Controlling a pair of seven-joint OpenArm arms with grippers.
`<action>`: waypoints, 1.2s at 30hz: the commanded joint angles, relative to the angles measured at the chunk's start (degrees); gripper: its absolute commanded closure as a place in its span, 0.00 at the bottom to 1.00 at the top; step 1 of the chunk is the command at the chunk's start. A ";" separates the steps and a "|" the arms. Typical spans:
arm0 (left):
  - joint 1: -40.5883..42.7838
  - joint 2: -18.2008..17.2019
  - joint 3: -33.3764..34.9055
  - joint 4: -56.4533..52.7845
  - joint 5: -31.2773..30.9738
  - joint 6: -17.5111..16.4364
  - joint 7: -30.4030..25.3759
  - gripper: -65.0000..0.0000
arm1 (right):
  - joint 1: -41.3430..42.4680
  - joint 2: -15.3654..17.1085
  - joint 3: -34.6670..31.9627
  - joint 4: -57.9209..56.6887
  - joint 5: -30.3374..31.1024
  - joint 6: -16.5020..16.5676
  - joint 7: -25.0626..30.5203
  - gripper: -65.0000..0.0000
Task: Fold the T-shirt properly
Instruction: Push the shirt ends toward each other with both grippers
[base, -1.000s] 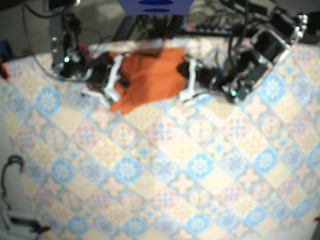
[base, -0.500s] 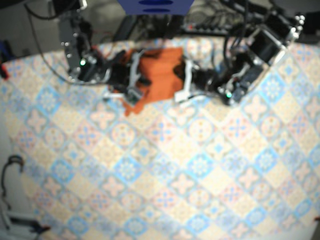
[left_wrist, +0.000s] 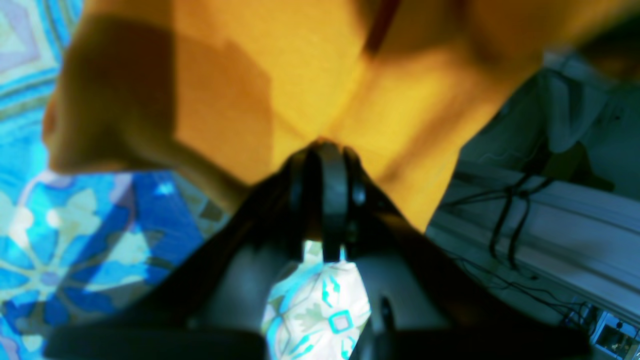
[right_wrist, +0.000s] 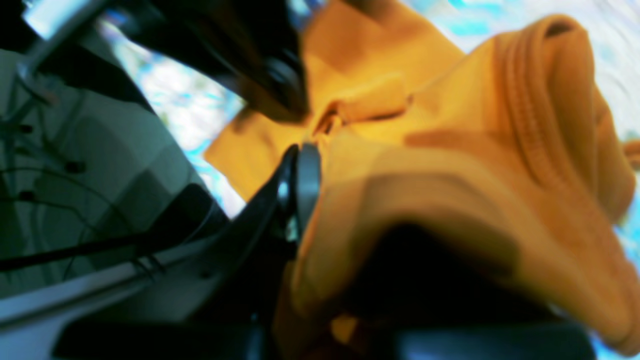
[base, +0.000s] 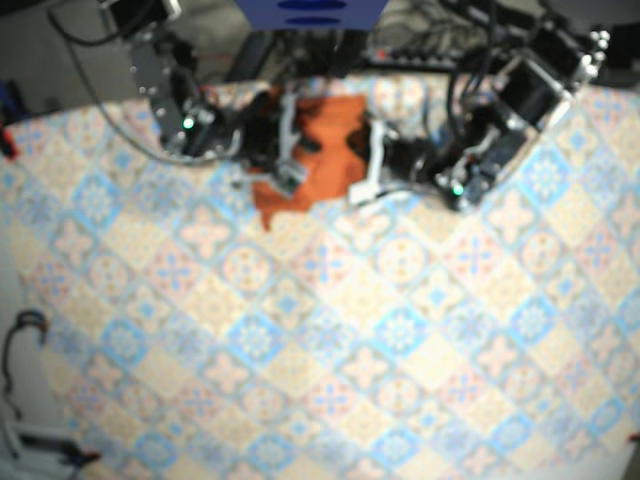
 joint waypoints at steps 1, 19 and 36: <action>-0.42 -0.34 -0.17 -0.02 3.45 1.67 0.13 0.93 | 0.63 -0.03 0.04 0.20 1.13 0.38 2.07 0.97; -0.42 -0.34 -0.17 -0.28 3.45 1.67 -0.13 0.93 | 3.62 -3.11 -0.66 -3.31 -4.59 0.38 0.67 0.97; -0.42 -0.25 -0.17 -0.28 3.54 1.67 -0.05 0.93 | 3.71 -3.11 -2.42 -2.87 -4.68 0.38 0.67 0.89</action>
